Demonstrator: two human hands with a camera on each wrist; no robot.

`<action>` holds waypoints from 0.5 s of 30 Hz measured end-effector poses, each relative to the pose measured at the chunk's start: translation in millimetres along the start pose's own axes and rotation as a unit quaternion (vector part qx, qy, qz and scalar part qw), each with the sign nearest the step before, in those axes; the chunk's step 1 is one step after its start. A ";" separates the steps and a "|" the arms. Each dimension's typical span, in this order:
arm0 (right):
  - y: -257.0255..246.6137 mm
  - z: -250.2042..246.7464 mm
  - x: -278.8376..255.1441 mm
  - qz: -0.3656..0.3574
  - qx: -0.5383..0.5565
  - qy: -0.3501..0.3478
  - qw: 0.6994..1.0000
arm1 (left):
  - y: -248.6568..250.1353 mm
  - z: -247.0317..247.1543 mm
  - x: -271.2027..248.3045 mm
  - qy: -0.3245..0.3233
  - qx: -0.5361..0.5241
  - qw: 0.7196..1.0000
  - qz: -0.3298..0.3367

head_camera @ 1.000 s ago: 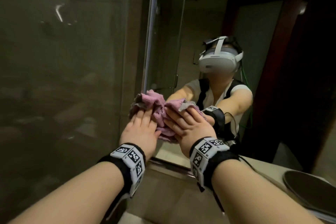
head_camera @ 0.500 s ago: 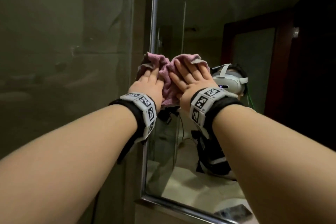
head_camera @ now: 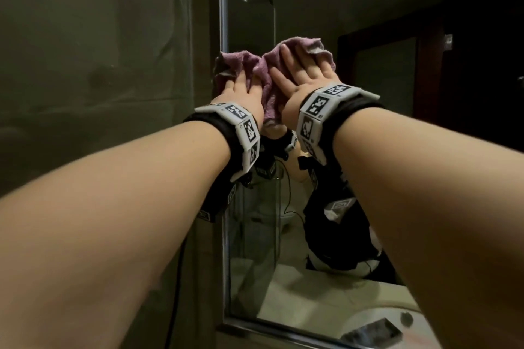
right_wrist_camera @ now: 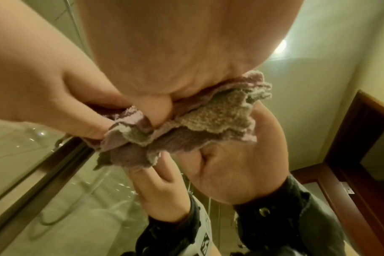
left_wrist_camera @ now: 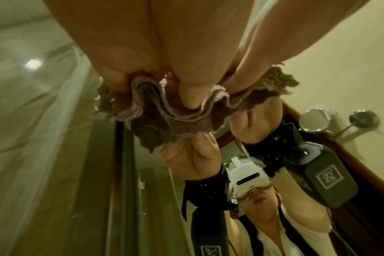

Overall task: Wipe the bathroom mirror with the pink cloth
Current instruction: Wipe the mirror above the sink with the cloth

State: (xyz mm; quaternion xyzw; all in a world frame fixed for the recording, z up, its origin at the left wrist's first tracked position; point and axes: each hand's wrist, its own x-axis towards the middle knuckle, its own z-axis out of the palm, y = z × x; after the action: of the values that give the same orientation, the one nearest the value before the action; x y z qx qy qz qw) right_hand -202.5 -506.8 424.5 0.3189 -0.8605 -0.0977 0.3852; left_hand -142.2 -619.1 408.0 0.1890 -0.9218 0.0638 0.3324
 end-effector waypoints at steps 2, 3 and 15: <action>5.0 1.1 -6.4 0.016 0.012 -0.004 1.000 | 8.8 4.0 -5.8 -0.001 -0.019 1.000 0.004; 7.8 2.5 -10.8 0.020 0.018 -0.004 1.000 | 13.9 6.5 -9.1 -0.006 -0.029 1.000 0.004; -10.3 38.1 -71.7 0.024 0.039 -0.076 0.996 | 20.7 58.8 -59.4 0.011 -0.028 0.998 0.046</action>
State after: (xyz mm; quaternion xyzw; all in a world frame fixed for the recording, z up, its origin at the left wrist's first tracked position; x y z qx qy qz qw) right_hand -189.5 -473.0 351.2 0.3052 -0.8976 -0.0784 0.3084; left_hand -143.0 -596.2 325.0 0.1361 -0.9272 0.0550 0.3447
